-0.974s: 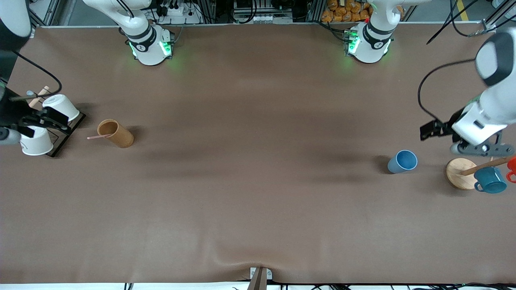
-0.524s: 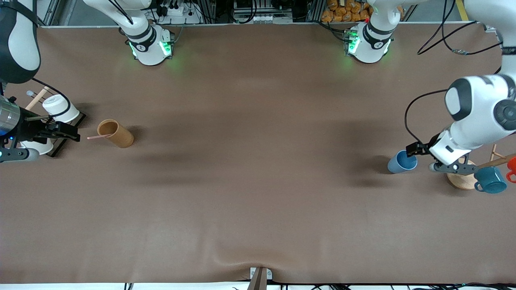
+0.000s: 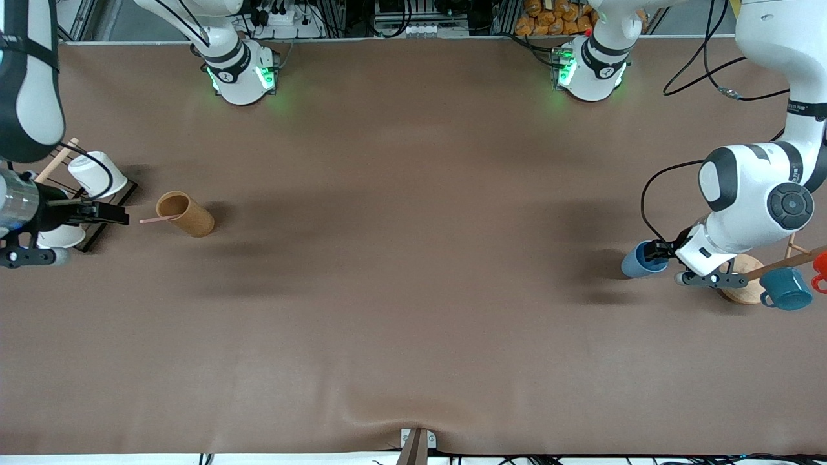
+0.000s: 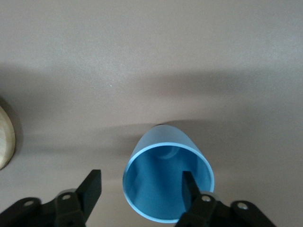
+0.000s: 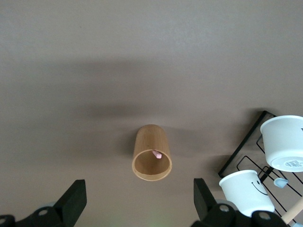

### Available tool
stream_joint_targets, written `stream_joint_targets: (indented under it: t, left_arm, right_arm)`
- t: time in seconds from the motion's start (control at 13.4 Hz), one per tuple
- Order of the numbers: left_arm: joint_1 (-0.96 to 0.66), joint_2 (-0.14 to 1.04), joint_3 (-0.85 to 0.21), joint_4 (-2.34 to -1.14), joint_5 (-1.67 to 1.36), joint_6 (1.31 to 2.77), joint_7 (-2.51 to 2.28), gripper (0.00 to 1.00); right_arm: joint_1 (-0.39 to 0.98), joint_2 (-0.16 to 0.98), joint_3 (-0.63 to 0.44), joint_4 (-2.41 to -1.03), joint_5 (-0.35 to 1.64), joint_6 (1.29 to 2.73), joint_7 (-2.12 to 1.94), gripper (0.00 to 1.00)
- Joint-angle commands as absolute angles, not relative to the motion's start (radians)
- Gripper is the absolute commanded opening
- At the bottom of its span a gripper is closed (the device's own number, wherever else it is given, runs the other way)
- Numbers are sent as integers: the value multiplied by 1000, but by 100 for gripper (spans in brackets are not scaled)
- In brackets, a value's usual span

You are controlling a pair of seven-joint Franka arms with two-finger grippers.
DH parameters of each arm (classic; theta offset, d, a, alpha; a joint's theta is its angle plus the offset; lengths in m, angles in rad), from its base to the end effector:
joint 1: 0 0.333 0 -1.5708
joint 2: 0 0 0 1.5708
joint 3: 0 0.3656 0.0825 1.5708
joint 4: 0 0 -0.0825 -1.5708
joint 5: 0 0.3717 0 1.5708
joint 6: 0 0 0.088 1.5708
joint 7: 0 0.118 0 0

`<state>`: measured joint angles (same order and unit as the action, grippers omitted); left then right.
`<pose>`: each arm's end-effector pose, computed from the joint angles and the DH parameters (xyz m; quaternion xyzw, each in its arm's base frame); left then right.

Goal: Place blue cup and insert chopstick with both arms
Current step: 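Lift the chopstick with the right gripper while the left gripper carries the cup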

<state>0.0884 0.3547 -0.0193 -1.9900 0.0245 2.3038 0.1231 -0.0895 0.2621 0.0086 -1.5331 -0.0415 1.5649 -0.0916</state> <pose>0.6094 0.0436 0.3249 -0.9992 0.0348 0.0208 0.0036 0.6115 -0.0551 0.5276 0.9932 0.0076 -0.1161 0.0095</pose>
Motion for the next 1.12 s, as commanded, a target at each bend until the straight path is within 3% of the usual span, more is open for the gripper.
stream_joint_targets:
  t: [0.0, 0.15, 0.22, 0.37, 0.67, 0.82, 1.05]
  left_arm:
    - [101, 370, -21, -1983, 17, 2313, 144, 59]
    - [104, 385, -23, -1980, 15, 2322, 144, 50]
    - [103, 394, -23, -1980, 14, 2335, 144, 38]
    - [103, 396, -23, -1977, 15, 2335, 144, 1]
    - [97, 359, -47, -1982, 15, 2304, 187, 0]
    - [100, 306, -107, -1970, 6, 2203, 186, 0]
    - [92, 270, -236, -1944, 3, 2119, 96, 0]
  right_arm:
    - [-103, 284, 17, -1537, -60, 1551, -98, 100]
    - [-95, 305, 17, -1536, -63, 1516, -94, 100]
    - [-100, 323, 17, -1532, -63, 1513, -94, 100]
    - [-118, 354, 17, -1532, -63, 1511, -92, 100]
    - [-123, 397, 0, -1532, -54, 1514, -81, 98]
    - [-121, 414, -3, -1529, -52, 1519, -55, 87]
    - [-123, 439, -3, -1529, -51, 1520, -35, 80]
